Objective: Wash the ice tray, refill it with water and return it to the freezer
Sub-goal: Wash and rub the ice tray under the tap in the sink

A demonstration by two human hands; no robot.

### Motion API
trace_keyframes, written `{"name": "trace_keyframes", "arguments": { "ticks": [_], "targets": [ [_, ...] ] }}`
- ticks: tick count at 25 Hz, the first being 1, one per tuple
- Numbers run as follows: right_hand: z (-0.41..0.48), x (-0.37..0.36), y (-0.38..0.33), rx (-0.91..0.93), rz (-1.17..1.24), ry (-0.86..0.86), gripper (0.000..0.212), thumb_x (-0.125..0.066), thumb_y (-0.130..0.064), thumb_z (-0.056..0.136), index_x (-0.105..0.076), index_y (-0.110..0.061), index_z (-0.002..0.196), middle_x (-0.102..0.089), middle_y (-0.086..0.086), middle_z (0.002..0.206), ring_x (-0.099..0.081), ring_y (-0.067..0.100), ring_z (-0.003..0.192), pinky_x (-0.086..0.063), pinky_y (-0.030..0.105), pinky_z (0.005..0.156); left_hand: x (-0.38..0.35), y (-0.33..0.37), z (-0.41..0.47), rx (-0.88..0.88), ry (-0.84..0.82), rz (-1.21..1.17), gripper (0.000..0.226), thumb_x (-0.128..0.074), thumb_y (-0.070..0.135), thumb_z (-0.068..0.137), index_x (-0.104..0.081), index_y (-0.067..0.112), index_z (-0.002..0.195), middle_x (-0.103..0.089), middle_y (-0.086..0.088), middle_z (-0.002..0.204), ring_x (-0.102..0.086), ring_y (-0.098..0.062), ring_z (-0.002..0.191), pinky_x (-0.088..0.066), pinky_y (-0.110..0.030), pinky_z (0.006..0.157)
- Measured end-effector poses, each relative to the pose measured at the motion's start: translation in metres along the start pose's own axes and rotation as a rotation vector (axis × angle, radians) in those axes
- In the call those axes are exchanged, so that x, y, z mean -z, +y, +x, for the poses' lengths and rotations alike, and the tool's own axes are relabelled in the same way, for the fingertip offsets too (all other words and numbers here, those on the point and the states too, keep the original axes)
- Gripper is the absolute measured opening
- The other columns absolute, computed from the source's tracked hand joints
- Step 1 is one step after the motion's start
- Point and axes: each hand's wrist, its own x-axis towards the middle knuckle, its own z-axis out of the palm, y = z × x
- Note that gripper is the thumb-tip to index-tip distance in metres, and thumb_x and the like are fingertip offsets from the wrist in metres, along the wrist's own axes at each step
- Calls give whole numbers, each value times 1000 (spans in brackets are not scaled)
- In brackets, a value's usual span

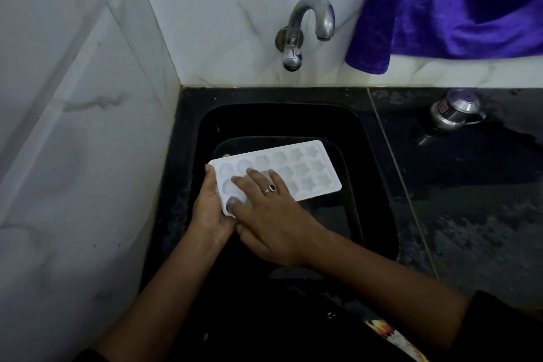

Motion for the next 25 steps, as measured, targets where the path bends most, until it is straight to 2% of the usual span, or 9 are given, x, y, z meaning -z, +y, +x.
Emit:
{"name": "trace_keyframes", "arguments": {
  "ticks": [3,8,10,12,13,17,21,23,25],
  "targets": [
    [-12,-3,29,52,-31,-15,53,-30,-50,109,-32,-30,159,-20,14,170,-12,41,157,-9,64,125,2,4,11,7,-42,-54,73,-43,70,102,-52,18,153,-59,-24,149,-60,-47,133,-40,-67,116],
    [-20,-1,84,44,-98,-57,64,-24,-55,110,-15,-25,166,-11,7,174,0,32,161,-7,59,126,-5,10,21,-31,-9,-27,59,-38,63,106,-69,20,134,-66,-21,142,-68,-42,124,-52,-66,104],
    [-29,-1,110,8,-116,-41,67,-26,-56,110,-12,-23,167,-8,5,174,1,29,161,-9,58,127,-10,16,20,-67,14,9,60,-37,58,108,-82,20,116,-71,-17,135,-72,-38,119,-57,-60,98],
    [-38,-2,136,-56,-116,-23,70,-29,-57,109,-12,-22,167,-9,4,174,-2,28,161,-12,58,126,-11,22,18,-75,31,71,63,-36,54,107,-87,22,90,-79,-10,117,-79,-29,103,-65,-49,83],
    [-40,-2,148,-98,-104,-15,70,-31,-57,108,-14,-24,167,-10,4,174,-4,28,161,-14,59,126,-12,25,18,-66,39,76,60,-38,53,106,-87,22,90,-80,-9,117,-79,-27,101,-66,-47,79],
    [-45,-5,169,-160,52,70,66,-52,-46,102,-30,-30,162,-18,2,173,-17,27,159,-23,56,125,-11,31,25,-15,88,97,50,-49,45,108,-62,12,143,-71,-14,136,-76,-31,111,-66,-46,78],
    [-48,-6,167,-236,486,233,53,-67,-40,98,-53,-28,148,-34,-8,166,-35,8,151,-43,38,115,-9,43,33,28,148,165,51,-49,40,108,-57,6,146,-69,-22,137,-75,-37,111,-65,-48,78],
    [-50,-8,163,-313,627,281,48,-73,-39,95,-58,-30,140,-46,-12,158,-43,4,145,-47,39,112,-7,49,39,47,175,186,51,-48,39,110,-54,6,147,-63,-26,142,-68,-43,123,-60,-58,93],
    [-48,-7,161,-379,721,334,39,-75,-37,95,-61,-27,130,-63,-11,137,-61,7,127,-55,44,99,-15,51,44,-17,214,262,45,-44,45,110,-60,16,140,-63,-20,142,-66,-36,123,-51,-59,103]
  ]
}}
